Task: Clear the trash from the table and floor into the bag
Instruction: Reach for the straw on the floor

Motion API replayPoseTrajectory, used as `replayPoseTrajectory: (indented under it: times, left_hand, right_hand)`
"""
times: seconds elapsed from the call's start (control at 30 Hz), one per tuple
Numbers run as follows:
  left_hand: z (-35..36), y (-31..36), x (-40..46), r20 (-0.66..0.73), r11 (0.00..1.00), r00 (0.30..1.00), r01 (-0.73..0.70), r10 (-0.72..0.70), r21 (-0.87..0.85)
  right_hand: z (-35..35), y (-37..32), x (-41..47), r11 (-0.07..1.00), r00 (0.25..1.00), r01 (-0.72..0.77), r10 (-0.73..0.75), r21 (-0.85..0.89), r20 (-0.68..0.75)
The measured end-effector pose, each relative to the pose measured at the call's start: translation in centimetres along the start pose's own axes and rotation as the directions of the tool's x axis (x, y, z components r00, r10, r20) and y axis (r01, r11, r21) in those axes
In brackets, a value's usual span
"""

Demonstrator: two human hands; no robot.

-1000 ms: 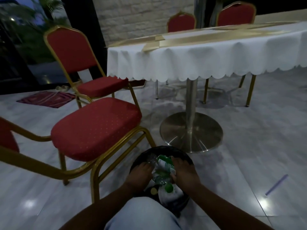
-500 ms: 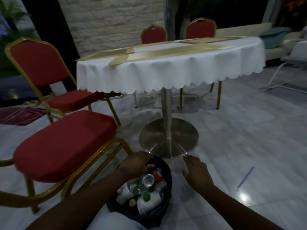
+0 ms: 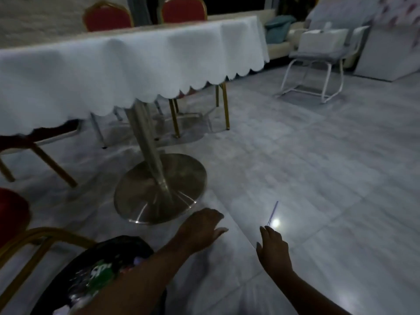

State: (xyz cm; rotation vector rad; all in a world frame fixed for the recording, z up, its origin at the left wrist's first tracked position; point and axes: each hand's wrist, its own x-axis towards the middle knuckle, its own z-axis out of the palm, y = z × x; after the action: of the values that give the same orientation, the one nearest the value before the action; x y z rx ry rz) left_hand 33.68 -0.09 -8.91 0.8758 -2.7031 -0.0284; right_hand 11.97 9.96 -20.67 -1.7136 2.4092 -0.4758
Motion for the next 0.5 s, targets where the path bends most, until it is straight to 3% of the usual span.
replayPoseTrajectory:
  times: [0.13,0.23,0.37,0.5]
  left_hand:
    - [9.3,1.5,-0.5,0.047,0.980,0.993,0.111,-0.105,-0.166]
    - [14.9,1.9,-1.4,0.105,0.968,0.982,0.175,-0.158,-0.181]
    - [19.2,1.9,-1.1,0.151,0.958,0.970,0.216,-0.189,-0.188]
    - [21.7,1.6,-0.5,0.191,0.936,0.956,0.265,-0.223,-0.232]
  right_hand:
    - [4.9,4.6,1.4,0.995,0.994,-0.103,0.102,0.008,0.045]
    - [7.6,6.2,3.3,0.993,0.990,-0.118,0.118,-0.005,0.076]
    - [10.7,6.8,6.6,0.998,0.992,-0.063,0.065,-0.017,0.112]
    - [12.9,6.4,9.2,0.989,0.983,-0.141,0.145,-0.045,0.116]
